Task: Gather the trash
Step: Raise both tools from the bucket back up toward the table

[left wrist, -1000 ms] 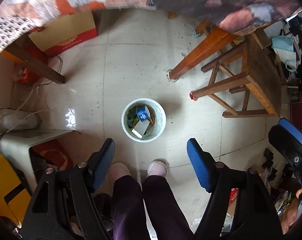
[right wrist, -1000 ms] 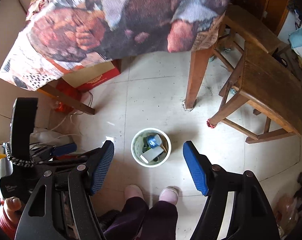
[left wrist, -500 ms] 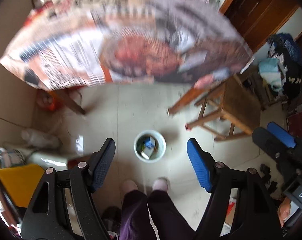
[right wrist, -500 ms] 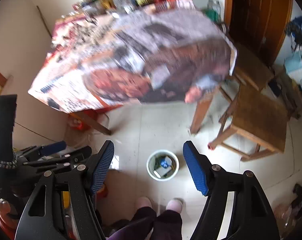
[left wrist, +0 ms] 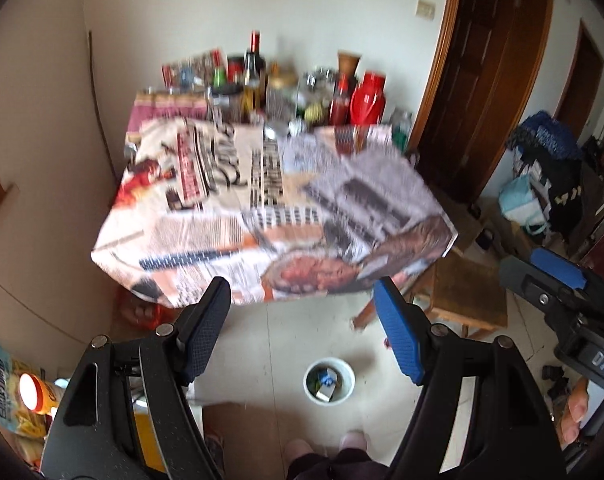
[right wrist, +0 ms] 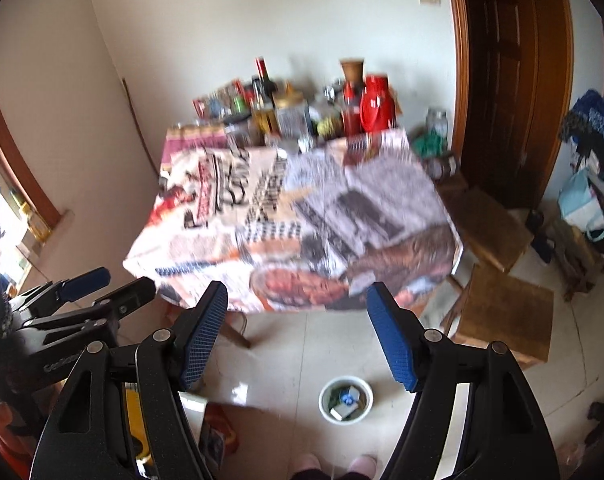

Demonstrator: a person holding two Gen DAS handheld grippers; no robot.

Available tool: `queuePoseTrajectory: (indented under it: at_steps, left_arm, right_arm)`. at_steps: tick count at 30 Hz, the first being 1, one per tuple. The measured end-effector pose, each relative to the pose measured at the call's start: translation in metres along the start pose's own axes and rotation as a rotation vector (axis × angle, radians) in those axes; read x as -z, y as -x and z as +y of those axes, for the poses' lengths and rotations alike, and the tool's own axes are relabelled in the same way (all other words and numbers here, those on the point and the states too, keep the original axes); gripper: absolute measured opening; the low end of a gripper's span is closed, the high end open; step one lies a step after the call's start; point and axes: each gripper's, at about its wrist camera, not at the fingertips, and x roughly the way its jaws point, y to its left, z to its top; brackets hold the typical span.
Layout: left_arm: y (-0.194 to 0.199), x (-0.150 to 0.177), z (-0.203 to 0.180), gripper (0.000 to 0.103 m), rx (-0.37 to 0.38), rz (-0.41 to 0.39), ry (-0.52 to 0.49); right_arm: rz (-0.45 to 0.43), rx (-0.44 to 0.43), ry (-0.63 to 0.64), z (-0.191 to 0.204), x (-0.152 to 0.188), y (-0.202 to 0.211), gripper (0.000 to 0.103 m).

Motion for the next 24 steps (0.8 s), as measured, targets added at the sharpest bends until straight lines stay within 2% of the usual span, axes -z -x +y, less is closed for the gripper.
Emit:
queuePoseTrajectory:
  at_steps: [8, 10, 11, 12, 14, 19, 24]
  left_arm:
    - [0.042, -0.024, 0.004, 0.074, 0.014, -0.126, -0.016]
    - [0.044, -0.031, 0.005, 0.076, 0.020, -0.143, -0.009]
    - [0.043, -0.035, 0.005, 0.079, 0.022, -0.152, -0.003]
    - [0.042, -0.040, 0.005, 0.081, 0.022, -0.164, 0.003]
    - [0.037, -0.048, 0.004, 0.083, 0.018, -0.185, 0.012]
    - [0.011, -0.077, -0.008, 0.083, -0.022, -0.204, 0.024]
    - [-0.029, -0.123, -0.031, 0.083, -0.041, -0.212, 0.057]
  right_arm:
    - [-0.151, 0.005, 0.056, 0.018, -0.031, 0.033, 0.076]
    - [-0.173, 0.003, 0.059, 0.017, -0.038, 0.032, 0.079]
    - [-0.183, 0.005, 0.059, 0.016, -0.040, 0.032, 0.086]
    - [-0.195, 0.008, 0.060, 0.014, -0.042, 0.031, 0.092]
    - [-0.220, 0.008, 0.067, 0.006, -0.050, 0.023, 0.094]
    - [-0.217, -0.018, 0.075, -0.019, -0.077, -0.005, 0.094]
    - [-0.229, -0.039, 0.096, -0.052, -0.117, -0.024, 0.094]
